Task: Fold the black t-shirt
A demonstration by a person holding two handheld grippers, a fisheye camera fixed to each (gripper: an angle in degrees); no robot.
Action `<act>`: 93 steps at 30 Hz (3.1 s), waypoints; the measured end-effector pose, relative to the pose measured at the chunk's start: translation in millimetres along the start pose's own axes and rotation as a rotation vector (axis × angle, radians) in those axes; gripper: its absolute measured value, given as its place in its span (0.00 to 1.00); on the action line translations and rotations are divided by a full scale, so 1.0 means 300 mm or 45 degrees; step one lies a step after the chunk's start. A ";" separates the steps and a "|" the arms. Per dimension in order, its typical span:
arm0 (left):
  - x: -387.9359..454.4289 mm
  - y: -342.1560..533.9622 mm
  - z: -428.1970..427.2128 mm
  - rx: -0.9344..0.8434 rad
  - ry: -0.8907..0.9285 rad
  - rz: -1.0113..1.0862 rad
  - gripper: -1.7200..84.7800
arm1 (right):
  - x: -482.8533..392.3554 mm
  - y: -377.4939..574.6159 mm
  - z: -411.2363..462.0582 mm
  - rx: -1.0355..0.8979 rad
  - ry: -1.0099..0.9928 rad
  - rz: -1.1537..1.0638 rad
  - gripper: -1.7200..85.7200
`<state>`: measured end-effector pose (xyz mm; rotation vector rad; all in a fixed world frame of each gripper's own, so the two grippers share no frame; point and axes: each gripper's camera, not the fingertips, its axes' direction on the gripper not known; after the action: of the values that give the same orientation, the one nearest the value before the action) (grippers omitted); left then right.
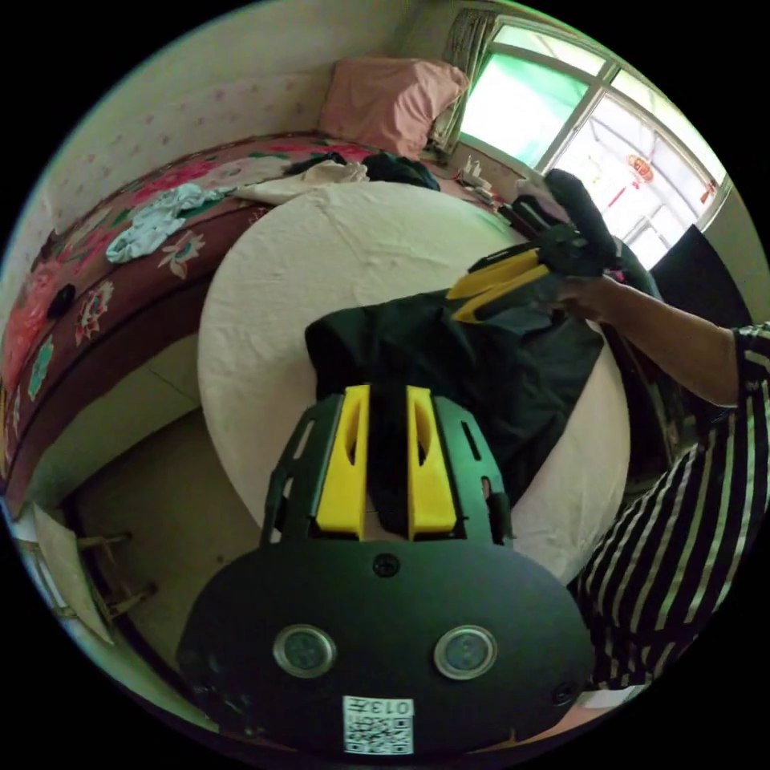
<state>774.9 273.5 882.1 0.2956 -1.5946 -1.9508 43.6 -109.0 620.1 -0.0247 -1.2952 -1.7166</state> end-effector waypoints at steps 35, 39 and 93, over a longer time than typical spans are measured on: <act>-0.007 -0.181 -0.044 -0.276 0.012 0.454 0.05 | -0.021 0.331 0.066 0.516 -0.472 1.578 0.04; -0.020 -0.167 -0.025 -0.305 -0.059 0.435 0.03 | -0.045 0.274 0.055 0.493 -0.489 1.544 0.03; 0.105 0.320 0.128 -0.283 0.077 -0.405 0.13 | -0.065 -1.089 0.123 -0.132 -0.084 -0.581 0.12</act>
<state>758.8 277.0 989.0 0.5381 -1.3404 -2.3122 -185.5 -72.7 386.1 0.1671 -1.3284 -2.1843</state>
